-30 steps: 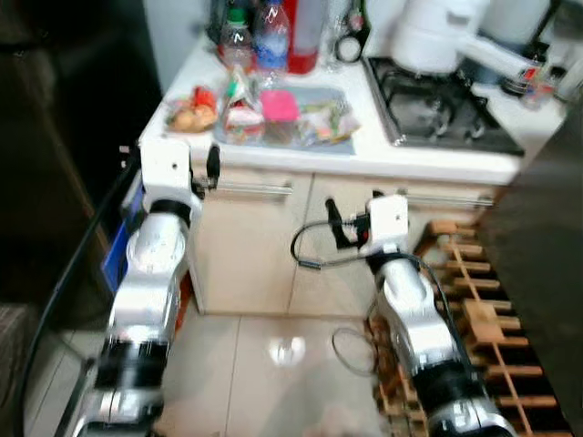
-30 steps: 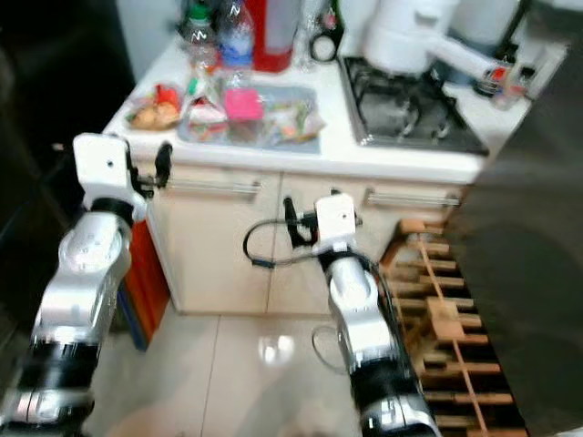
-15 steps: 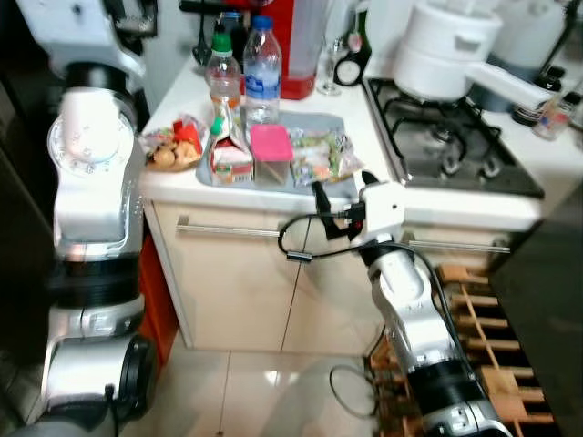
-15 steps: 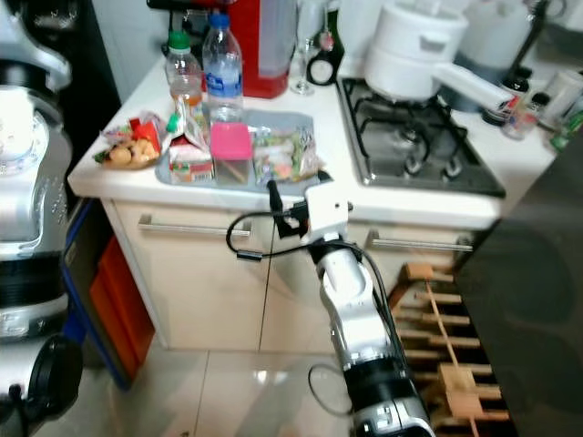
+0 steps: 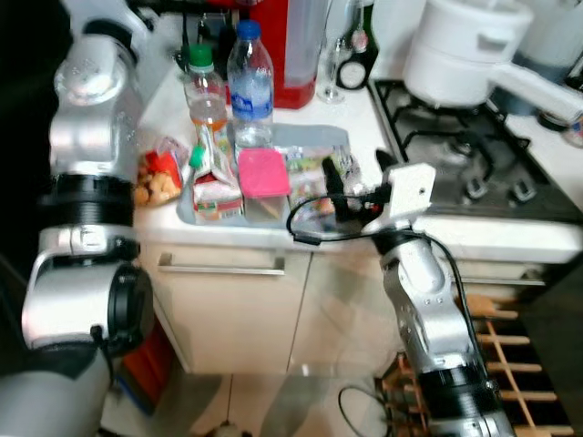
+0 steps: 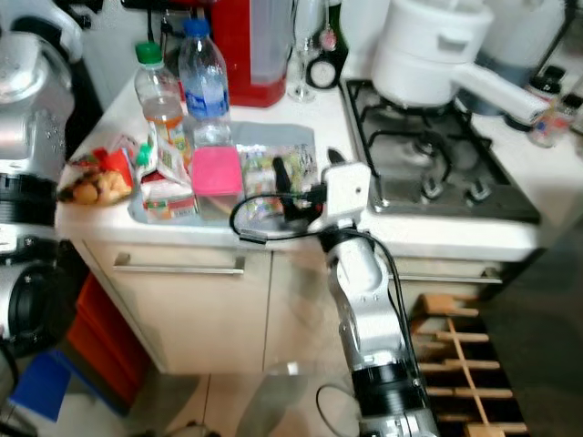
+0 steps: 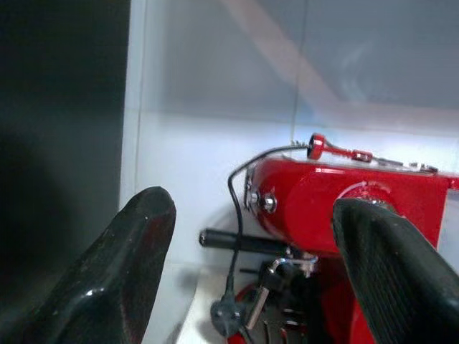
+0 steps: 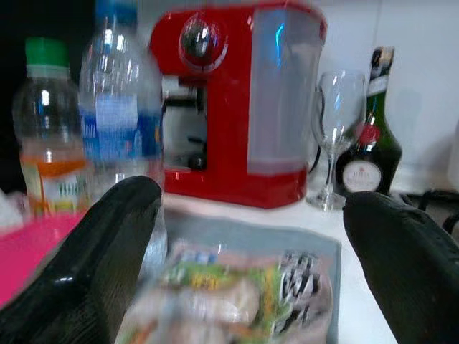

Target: Restocking fridge

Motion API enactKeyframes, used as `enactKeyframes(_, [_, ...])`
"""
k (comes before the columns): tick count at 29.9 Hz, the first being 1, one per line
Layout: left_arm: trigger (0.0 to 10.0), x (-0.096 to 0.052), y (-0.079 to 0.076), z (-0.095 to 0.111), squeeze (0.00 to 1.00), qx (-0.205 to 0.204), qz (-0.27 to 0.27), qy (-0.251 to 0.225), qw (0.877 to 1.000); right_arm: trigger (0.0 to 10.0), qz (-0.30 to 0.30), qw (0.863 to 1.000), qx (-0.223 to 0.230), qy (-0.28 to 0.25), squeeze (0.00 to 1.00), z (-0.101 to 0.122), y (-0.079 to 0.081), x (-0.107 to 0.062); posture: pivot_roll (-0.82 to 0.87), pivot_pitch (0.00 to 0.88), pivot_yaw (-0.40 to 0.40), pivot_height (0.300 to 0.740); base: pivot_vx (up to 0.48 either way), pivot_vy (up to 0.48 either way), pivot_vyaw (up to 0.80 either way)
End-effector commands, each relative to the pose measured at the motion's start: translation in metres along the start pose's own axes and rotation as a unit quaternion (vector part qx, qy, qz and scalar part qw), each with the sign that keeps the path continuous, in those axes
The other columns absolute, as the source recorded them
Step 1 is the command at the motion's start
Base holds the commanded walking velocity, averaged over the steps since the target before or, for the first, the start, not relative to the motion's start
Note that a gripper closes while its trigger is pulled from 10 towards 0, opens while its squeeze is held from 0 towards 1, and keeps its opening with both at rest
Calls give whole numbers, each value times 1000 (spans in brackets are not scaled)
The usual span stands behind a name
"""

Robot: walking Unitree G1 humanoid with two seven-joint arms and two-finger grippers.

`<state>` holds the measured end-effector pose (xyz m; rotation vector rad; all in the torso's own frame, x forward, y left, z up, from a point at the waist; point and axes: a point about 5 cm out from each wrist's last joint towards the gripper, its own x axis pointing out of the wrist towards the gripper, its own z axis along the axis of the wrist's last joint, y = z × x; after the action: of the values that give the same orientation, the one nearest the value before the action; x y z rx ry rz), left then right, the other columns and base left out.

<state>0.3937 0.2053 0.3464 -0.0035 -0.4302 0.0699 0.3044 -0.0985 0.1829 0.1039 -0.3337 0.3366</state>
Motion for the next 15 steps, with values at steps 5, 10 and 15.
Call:
enactKeyframes(5, [10000, 7, -16, -9, 0, -12, -60, 49, 997, 10000, -1, 999, 28, -33, 0, 28, -4, 8, -83, 0, -24, 740, 0, 0, 0])
enactKeyframes(10, [10000, 7, -22, -8, 0, -10, -75, 43, 996, 10000, 1, 999, 43, -23, 0, 26, -5, 7, -79, 0, -26, 740, 0, 0, 0])
enactKeyframes(15, [10000, 4, -24, -29, 0, 19, -78, 90, 993, 10000, 18, 998, 58, -4, 0, 23, 0, 6, -75, 0, -32, 740, 0, 0, 0])
